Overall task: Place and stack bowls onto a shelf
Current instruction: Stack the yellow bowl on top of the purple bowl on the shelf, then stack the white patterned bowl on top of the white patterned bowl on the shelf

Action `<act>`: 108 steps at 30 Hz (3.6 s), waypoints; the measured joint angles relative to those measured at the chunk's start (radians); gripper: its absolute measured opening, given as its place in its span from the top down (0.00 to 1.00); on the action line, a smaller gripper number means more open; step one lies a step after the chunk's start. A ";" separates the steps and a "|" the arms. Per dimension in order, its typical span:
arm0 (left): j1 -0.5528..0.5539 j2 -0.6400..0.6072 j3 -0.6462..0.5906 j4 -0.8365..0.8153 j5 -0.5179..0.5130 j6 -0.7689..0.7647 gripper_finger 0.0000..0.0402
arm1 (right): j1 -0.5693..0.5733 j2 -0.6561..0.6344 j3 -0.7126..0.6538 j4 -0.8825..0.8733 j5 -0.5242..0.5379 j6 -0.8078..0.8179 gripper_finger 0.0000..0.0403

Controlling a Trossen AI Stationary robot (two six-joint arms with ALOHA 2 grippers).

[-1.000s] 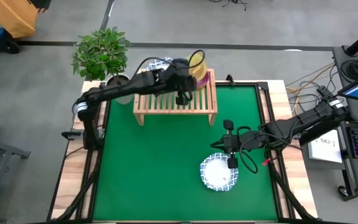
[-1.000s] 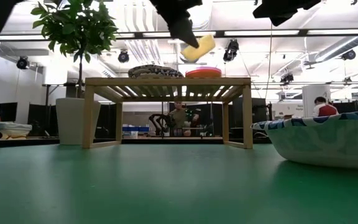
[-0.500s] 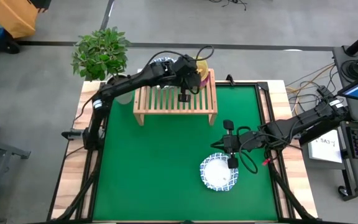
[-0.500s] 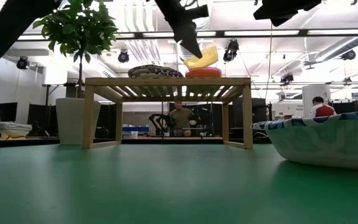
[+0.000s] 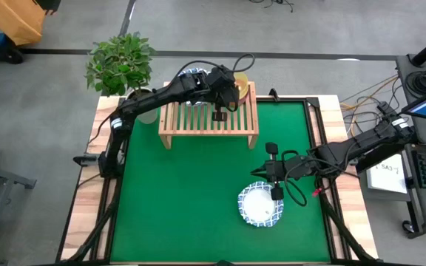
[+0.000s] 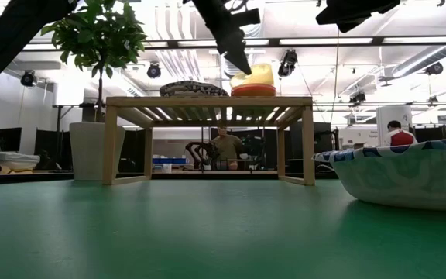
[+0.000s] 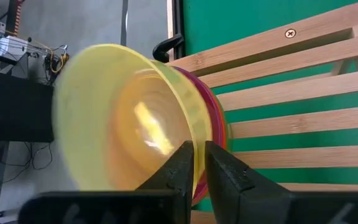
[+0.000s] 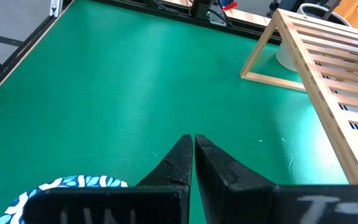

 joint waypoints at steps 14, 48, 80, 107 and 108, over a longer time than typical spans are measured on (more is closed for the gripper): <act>0.002 -0.002 -0.001 0.003 -0.001 -0.008 0.74 | 0.000 0.000 0.000 0.000 0.000 0.001 0.98; -0.339 -0.733 -0.881 0.251 0.155 -0.578 0.80 | 0.000 0.061 -0.030 0.106 0.001 0.251 0.98; -0.598 -1.492 -1.467 0.656 -0.155 -0.682 0.80 | -0.042 0.439 0.513 -0.621 -0.315 0.603 0.94; -0.598 -1.511 -1.500 0.673 -0.155 -0.666 0.80 | -0.105 0.725 0.388 -0.605 -0.252 0.160 0.68; -0.598 -1.511 -1.500 0.672 -0.154 -0.666 0.80 | -0.107 0.733 0.388 -0.601 -0.264 0.154 0.69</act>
